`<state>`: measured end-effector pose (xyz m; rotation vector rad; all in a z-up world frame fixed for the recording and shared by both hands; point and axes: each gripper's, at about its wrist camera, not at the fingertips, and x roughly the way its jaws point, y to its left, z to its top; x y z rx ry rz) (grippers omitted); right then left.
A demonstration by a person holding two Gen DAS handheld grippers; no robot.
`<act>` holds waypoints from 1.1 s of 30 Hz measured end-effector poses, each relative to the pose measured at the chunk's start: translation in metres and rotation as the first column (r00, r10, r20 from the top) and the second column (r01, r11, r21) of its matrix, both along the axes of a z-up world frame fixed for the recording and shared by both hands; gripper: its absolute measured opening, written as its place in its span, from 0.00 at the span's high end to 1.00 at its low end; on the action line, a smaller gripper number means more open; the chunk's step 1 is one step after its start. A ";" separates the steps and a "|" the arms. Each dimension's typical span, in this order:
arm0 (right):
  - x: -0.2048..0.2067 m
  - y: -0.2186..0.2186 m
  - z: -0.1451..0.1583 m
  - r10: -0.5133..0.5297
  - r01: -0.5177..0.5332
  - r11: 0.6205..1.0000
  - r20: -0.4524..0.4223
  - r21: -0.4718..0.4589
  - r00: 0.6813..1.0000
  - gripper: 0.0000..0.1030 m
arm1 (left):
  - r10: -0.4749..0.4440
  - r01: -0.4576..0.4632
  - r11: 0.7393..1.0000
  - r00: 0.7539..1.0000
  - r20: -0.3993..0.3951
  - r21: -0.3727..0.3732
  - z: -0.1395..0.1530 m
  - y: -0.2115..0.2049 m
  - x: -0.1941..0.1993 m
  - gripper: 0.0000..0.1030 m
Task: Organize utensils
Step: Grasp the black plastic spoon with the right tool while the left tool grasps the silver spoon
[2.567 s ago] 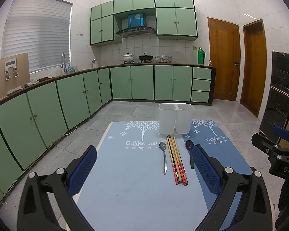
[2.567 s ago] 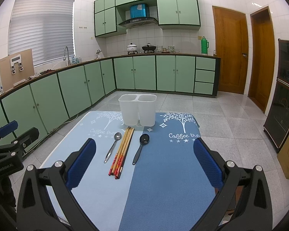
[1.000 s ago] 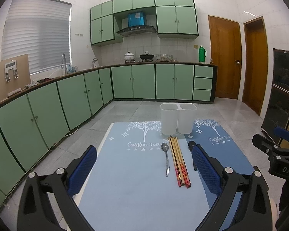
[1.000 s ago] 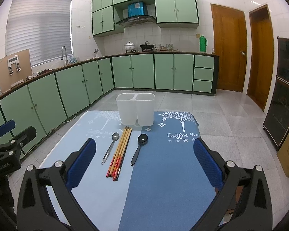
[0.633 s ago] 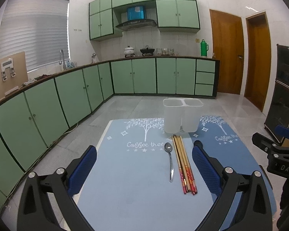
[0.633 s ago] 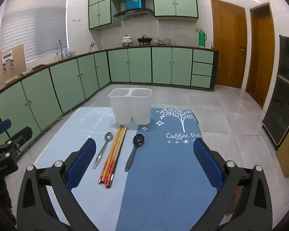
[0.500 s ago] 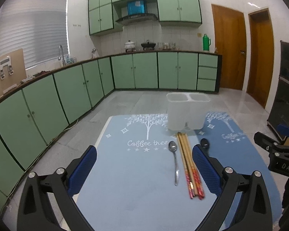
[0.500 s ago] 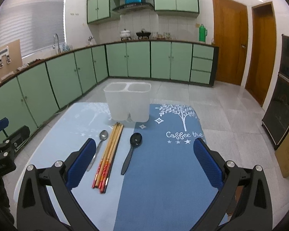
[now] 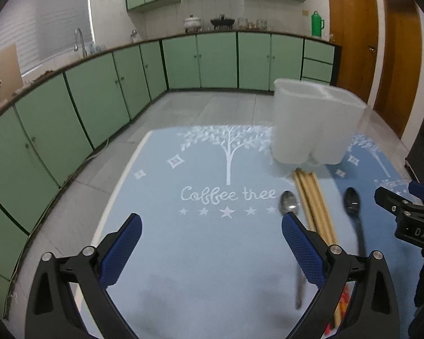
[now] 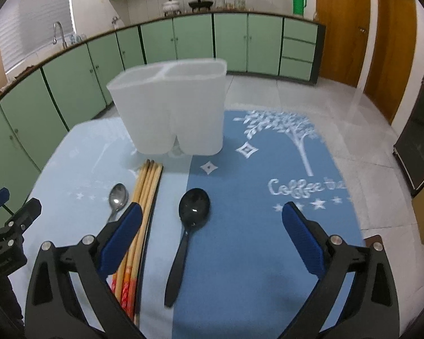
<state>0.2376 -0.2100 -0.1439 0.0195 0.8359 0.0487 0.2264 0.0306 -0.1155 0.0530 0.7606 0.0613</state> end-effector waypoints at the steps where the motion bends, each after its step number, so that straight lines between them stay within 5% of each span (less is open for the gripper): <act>1: 0.009 0.002 -0.005 0.002 -0.002 1.000 -0.012 0.001 1.000 0.10 | 0.004 -0.004 1.000 1.000 -0.008 0.003 -0.005 0.002 0.005 0.06; 10: 0.040 0.005 -0.042 -0.043 0.046 0.999 -0.115 0.023 0.992 0.22 | -0.015 0.015 1.000 0.998 -0.053 -0.005 -0.028 0.003 0.024 0.06; 14: 0.045 0.007 -0.048 -0.044 0.051 0.998 -0.138 0.048 0.990 0.35 | -0.029 0.029 1.000 0.998 -0.062 -0.009 -0.032 0.000 0.027 0.06; 19: 0.046 0.011 -0.047 -0.021 0.031 0.997 -0.130 0.075 0.991 0.67 | -0.064 0.062 0.998 0.995 -0.071 -0.023 -0.032 -0.013 0.035 0.06; 33: 0.046 -0.018 -0.044 0.002 0.007 0.997 -0.122 0.077 0.993 0.67 | -0.119 0.119 0.993 0.985 -0.128 -0.004 -0.052 -0.060 0.071 0.06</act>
